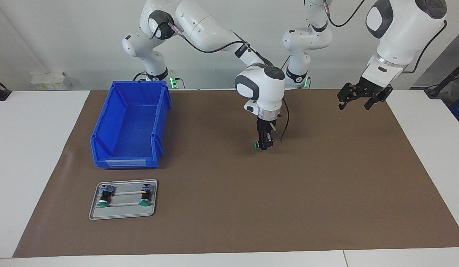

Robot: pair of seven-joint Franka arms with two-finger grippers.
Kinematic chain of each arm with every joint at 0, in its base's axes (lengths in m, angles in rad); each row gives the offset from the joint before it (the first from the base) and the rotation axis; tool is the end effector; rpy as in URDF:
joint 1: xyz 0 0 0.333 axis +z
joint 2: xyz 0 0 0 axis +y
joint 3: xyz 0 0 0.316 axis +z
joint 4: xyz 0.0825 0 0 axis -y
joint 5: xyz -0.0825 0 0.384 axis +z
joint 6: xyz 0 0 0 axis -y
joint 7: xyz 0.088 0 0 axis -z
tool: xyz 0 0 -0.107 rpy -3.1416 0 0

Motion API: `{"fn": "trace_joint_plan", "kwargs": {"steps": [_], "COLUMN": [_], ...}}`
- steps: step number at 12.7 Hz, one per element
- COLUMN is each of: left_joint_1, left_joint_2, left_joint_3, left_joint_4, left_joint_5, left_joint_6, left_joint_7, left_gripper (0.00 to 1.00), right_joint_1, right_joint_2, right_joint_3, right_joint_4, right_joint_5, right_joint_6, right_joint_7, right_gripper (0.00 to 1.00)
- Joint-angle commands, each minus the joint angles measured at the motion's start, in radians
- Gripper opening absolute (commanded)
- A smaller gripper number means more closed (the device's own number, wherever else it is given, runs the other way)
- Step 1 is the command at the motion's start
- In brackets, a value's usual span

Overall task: Place and press button with both arms
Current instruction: 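Carry the button with the right gripper and set it mid-table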

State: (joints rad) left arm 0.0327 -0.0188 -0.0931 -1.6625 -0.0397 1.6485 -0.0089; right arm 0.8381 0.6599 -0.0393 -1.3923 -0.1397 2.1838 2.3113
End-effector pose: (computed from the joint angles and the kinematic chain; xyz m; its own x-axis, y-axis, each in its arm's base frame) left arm 0.5528 -0.0379 0.5983 0.9988 -0.0484 0.0043 -0.0485 -0.9981 0.0379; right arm 0.5148 0.5301 0.3336 0.1382 -0.9901 0.0246 -0.9714 -0.1404 -0.1914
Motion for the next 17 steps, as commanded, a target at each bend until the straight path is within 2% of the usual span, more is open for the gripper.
{"fn": "trace_joint_plan", "kwargs": {"steps": [1,2,4,5,6,8,10,13,17], "left_joint_1": [0.009,0.009,0.009,0.009,0.009,0.009,0.009,0.009,0.009], "left_joint_2": [-0.030,-0.030,-0.030,-0.030,-0.029,-0.030,-0.030,-0.030,-0.030], "left_joint_3": [0.000,0.000,0.000,0.000,0.000,0.000,0.000,0.000,0.000], "left_joint_4": [-0.033,-0.033,-0.033,-0.033,-0.033,-0.033,-0.033,-0.033,-0.033], "left_joint_5": [-0.012,-0.012,-0.012,-0.012,-0.012,-0.012,-0.012,-0.012,-0.012], "left_joint_6": [0.005,0.005,0.005,0.005,0.005,0.005,0.005,0.005,0.005], "left_joint_7": [0.012,0.012,0.012,0.012,0.012,0.012,0.012,0.012,0.012], "left_gripper": [1.00,1.00,1.00,1.00,1.00,1.00,1.00,1.00,1.00], "right_joint_1": [0.013,0.013,0.013,0.015,0.015,0.029,0.004,-0.100,-0.275], "right_joint_2": [-0.037,-0.037,-0.048,-0.051,-0.051,-0.052,-0.113,-0.253,-0.356], "right_joint_3": [0.002,0.002,0.002,0.002,0.004,0.002,0.001,0.002,0.002], "right_joint_4": [-0.086,-0.096,-0.128,-0.134,-0.134,-0.116,-0.122,-0.172,-0.180], "right_joint_5": [0.005,0.008,0.009,0.009,0.006,-0.011,-0.012,-0.006,0.003], "right_joint_6": [0.063,0.079,0.117,0.119,0.108,0.059,0.010,-0.061,-0.143], "right_joint_7": [0.042,0.068,0.080,0.080,0.077,0.063,-0.028,-0.257,-0.592], "right_gripper": [0.00,0.04,0.49,0.77,1.00,1.00,1.00,1.00,1.00]}}
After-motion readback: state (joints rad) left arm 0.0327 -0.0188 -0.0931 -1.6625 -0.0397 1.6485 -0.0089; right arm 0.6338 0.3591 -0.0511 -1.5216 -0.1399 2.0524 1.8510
